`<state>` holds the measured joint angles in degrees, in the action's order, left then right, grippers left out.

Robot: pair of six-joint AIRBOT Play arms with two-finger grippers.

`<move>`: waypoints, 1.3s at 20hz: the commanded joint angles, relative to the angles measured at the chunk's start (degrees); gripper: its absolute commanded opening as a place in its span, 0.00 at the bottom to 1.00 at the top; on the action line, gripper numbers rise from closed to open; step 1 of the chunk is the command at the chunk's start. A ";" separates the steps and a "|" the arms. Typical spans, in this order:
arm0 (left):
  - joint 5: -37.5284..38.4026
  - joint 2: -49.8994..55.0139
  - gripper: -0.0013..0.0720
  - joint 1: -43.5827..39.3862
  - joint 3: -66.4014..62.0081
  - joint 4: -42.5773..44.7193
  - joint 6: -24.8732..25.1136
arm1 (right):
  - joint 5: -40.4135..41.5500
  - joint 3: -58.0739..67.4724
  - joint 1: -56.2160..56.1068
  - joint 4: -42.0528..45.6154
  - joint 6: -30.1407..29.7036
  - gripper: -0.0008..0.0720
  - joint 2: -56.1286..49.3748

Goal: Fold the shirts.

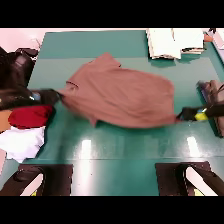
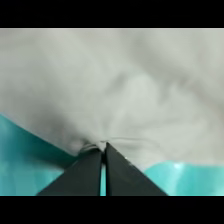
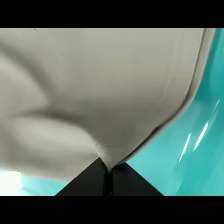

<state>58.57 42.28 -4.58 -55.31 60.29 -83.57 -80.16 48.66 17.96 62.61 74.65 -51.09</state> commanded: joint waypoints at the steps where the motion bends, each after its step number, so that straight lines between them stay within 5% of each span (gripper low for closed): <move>1: 0.63 -5.22 0.05 -0.02 -17.05 2.32 -0.33 | 2.69 19.04 -2.27 -1.51 1.42 0.04 7.10; 7: -2.47 -5.51 0.04 -0.02 -46.95 3.43 -0.48 | 2.05 53.18 -2.14 2.36 2.67 0.04 7.19; 12: -3.04 -3.48 0.04 -0.02 -51.76 9.27 -1.75 | -5.33 71.56 -2.16 7.93 5.07 0.04 0.31; 18: 10.86 15.82 0.05 -0.02 -51.49 10.86 -1.97 | -5.38 58.97 -4.11 8.09 5.42 0.04 -8.52; 26: 13.11 49.75 0.05 -0.02 -44.26 10.47 -1.90 | -0.24 42.82 -9.49 11.87 5.25 0.04 -35.08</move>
<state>71.11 81.34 -4.60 -101.71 70.96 -85.49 -82.54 95.22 9.52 74.08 79.88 -77.01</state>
